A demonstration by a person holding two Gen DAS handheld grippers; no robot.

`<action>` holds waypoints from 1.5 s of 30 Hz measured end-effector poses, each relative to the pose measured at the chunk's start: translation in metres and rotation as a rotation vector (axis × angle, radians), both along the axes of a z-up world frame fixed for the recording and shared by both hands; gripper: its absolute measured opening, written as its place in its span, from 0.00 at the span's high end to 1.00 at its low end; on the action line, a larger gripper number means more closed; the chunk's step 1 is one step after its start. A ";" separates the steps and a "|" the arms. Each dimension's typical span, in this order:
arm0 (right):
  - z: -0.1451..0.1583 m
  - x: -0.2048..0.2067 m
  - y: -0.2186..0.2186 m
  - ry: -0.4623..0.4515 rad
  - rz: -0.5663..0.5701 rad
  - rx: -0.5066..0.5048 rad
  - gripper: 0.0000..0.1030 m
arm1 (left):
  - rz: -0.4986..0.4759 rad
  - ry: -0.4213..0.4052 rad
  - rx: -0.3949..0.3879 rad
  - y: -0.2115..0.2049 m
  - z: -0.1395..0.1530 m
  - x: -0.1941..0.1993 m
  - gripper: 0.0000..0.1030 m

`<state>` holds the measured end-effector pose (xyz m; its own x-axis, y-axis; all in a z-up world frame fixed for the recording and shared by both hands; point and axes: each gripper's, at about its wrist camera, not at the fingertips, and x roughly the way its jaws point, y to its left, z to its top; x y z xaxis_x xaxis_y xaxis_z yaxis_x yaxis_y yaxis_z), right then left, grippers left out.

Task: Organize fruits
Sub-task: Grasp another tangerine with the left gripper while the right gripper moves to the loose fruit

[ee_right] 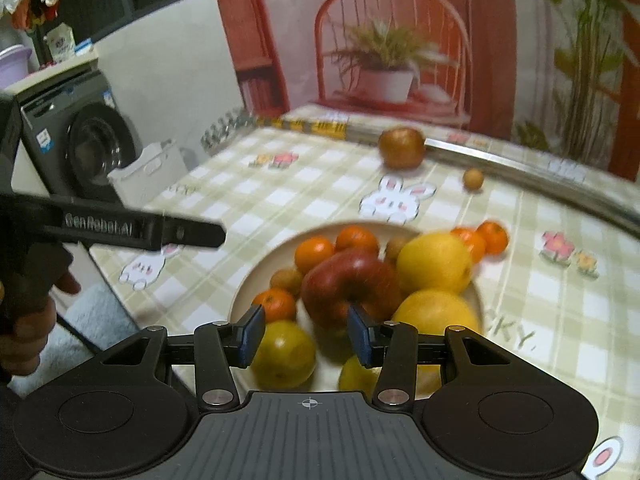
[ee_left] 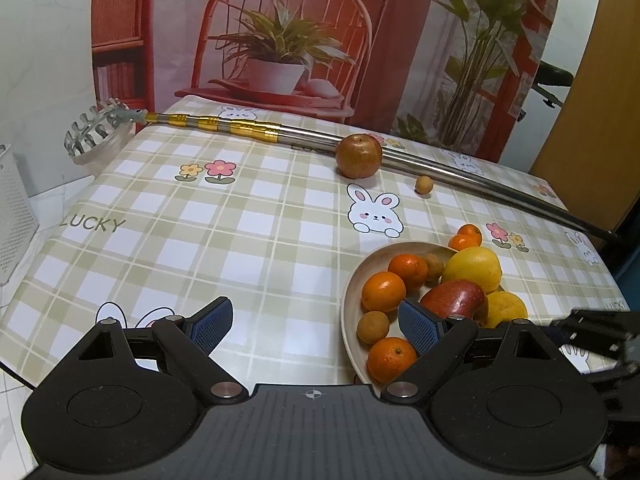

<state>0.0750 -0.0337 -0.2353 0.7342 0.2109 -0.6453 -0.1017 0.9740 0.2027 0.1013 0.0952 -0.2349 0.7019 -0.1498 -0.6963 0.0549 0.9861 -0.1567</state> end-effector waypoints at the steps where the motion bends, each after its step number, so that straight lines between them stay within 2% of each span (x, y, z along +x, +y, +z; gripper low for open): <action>1: 0.003 -0.001 -0.003 -0.015 -0.009 -0.001 0.59 | 0.000 0.001 -0.001 0.000 0.000 0.000 0.11; 13: 0.033 0.006 -0.063 -0.127 -0.134 -0.025 0.59 | -0.030 -0.036 0.013 -0.003 0.015 0.018 0.11; 25: 0.023 0.015 -0.127 -0.149 -0.260 -0.022 0.59 | -0.145 0.012 -0.005 -0.022 0.023 0.064 0.12; 30: 0.011 0.017 -0.143 -0.142 -0.286 0.001 0.59 | -0.211 0.055 -0.021 -0.044 0.020 0.088 0.16; 37: -0.005 0.018 -0.166 -0.133 -0.334 0.057 0.59 | -0.369 0.143 -0.070 -0.092 0.008 0.136 0.20; 45: -0.019 0.011 -0.187 -0.135 -0.378 0.098 0.59 | -0.433 0.303 -0.127 -0.139 -0.032 0.182 0.38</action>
<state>0.0856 -0.2203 -0.2538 0.8487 -0.0344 -0.5278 0.2278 0.9244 0.3060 0.2829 -0.0440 -0.2670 0.3281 -0.4771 -0.8153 0.3861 0.8554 -0.3452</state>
